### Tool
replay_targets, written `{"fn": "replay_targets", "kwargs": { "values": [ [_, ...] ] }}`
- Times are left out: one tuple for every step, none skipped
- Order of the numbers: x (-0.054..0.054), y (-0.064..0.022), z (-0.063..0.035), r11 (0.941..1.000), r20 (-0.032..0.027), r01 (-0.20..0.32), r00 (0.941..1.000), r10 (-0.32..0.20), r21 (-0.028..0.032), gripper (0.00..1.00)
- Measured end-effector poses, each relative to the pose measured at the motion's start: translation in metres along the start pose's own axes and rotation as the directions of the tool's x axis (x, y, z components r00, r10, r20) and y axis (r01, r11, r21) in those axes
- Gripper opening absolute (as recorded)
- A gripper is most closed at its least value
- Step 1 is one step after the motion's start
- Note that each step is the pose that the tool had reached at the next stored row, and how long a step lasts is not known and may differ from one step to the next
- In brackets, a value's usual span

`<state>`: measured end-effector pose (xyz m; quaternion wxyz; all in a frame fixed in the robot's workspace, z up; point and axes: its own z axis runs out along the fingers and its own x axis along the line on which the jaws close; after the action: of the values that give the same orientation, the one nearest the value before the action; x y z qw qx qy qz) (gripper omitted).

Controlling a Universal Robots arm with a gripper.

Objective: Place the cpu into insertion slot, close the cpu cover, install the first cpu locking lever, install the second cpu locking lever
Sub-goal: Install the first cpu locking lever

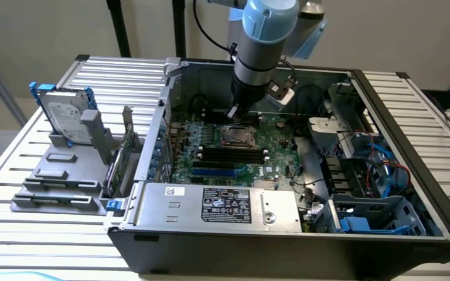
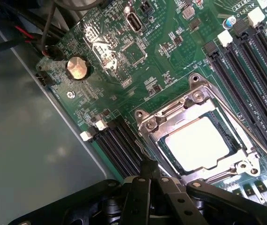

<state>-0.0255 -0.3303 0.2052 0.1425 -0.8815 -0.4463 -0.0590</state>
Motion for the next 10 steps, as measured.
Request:
{"fn": "replay_targets", "kwargs": {
  "values": [
    [0.0002, 0.0004, 0.0003, 1.0, 0.0002, 0.001, 1.0, -0.001, 0.0002, 0.11],
    [0.0003, 0.0008, 0.0006, 1.0, 0.0003, 0.002, 1.0, -0.002, 0.0003, 0.11],
    [0.0004, 0.001, 0.001, 1.0, 0.0004, 0.002, 1.0, -0.002, 0.0005, 0.11],
    [0.0004, 0.0013, 0.0013, 1.0, 0.0005, 0.003, 1.0, -0.003, 0.0007, 0.11],
    [0.0005, 0.0016, 0.0017, 1.0, 0.0007, 0.004, 1.0, -0.004, 0.0008, 0.11],
    [0.0005, 0.0019, 0.002, 1.0, 0.0009, 0.004, 1.0, -0.004, 0.001, 0.11],
    [0.0006, 0.0021, 0.0024, 1.0, 0.001, 0.005, 1.0, -0.005, 0.0011, 0.11],
    [0.0006, 0.0024, 0.0028, 1.0, 0.0011, 0.006, 1.0, -0.006, 0.0012, 0.11],
    [0.0007, 0.0026, 0.0031, 1.0, 0.0012, 0.007, 1.0, -0.007, 0.0013, 0.11],
    [0.0007, 0.0029, 0.0035, 1.0, 0.0013, 0.008, 1.0, -0.008, 0.0015, 0.11]
  ]
}}
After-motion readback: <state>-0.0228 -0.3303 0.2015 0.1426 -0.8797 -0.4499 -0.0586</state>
